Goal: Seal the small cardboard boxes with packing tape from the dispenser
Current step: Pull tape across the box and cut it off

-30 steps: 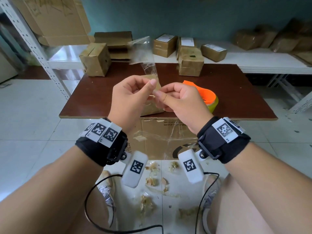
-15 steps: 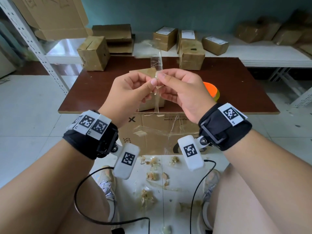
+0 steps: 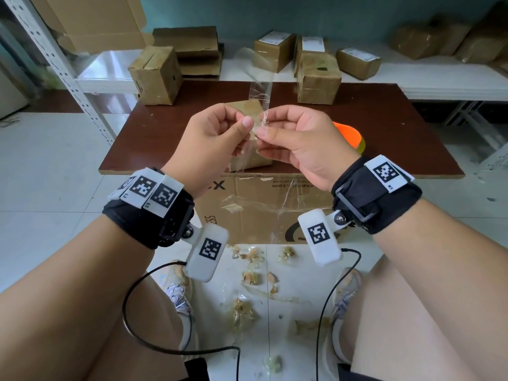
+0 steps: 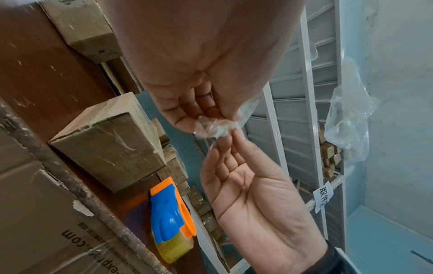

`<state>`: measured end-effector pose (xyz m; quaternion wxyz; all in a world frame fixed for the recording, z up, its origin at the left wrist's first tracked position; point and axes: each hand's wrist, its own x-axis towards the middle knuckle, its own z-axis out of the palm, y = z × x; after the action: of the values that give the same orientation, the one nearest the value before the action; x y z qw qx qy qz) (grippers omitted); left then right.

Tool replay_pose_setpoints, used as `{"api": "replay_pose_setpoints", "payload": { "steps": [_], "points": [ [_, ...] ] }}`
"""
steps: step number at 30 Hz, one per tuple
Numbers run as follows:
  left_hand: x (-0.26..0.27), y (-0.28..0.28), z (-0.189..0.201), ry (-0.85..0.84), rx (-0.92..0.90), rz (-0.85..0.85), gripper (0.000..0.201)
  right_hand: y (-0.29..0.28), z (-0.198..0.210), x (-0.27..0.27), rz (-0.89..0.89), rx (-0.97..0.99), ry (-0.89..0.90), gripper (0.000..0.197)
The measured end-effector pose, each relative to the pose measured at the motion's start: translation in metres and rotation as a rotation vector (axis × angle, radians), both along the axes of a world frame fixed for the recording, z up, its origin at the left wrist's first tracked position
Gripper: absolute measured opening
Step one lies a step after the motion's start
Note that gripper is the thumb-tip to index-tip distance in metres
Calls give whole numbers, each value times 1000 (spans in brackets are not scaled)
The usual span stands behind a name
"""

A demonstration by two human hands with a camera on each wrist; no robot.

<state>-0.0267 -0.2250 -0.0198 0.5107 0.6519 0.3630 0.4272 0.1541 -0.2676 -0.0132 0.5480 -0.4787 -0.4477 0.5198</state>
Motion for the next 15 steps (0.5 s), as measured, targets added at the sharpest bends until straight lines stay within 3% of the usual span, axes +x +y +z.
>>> {"api": "replay_pose_setpoints", "payload": {
  "steps": [8, 13, 15],
  "points": [
    [6, -1, -4, 122, 114, 36, 16, -3, 2, 2, -5, 1, -134, 23],
    [6, 2, -5, 242, 177, 38, 15, -6, 7, 9, 3, 18, -256, 32],
    [7, -1, -3, 219, 160, 13, 14, -8, 7, 9, 1, 43, -268, 33]
  ]
}}
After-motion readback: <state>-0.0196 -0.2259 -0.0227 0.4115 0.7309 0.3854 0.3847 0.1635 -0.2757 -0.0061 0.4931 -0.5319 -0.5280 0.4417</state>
